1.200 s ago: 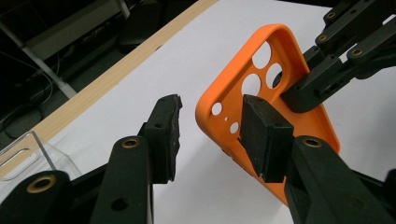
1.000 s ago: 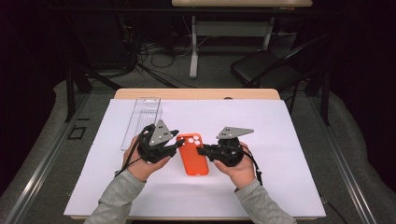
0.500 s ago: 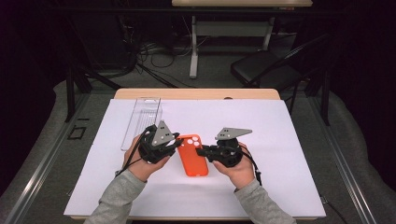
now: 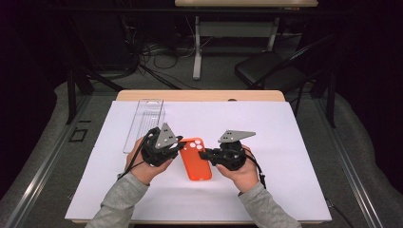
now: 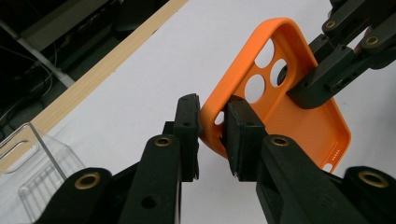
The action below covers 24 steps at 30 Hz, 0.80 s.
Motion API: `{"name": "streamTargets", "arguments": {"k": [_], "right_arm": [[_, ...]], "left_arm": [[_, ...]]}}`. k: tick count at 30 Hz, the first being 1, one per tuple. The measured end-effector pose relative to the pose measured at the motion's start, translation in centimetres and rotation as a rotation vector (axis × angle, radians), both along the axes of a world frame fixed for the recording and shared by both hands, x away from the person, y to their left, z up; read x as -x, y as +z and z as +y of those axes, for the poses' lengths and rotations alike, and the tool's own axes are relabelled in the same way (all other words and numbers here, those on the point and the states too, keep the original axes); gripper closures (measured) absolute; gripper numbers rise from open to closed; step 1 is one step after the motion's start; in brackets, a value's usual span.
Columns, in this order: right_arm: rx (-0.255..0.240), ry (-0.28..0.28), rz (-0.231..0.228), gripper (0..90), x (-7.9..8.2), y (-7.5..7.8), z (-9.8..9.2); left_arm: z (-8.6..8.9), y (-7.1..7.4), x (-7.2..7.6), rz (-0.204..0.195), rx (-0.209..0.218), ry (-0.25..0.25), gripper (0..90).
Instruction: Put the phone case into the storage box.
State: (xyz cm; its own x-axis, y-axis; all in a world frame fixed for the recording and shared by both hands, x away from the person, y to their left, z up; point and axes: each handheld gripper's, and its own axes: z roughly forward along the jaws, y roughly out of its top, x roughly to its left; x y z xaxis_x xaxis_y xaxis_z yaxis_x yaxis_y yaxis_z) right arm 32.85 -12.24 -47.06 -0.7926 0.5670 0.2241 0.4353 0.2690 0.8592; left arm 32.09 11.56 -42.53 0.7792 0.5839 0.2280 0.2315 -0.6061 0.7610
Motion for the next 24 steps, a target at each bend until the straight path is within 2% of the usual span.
{"name": "streamTargets", "arguments": {"k": [24], "right_arm": [[-0.025, 0.008, 0.016, 81.4, -0.16, -0.08, -0.14]], "left_arm": [[0.03, 0.28, 0.34, -0.039, -0.025, -0.010, 81.0]]}}
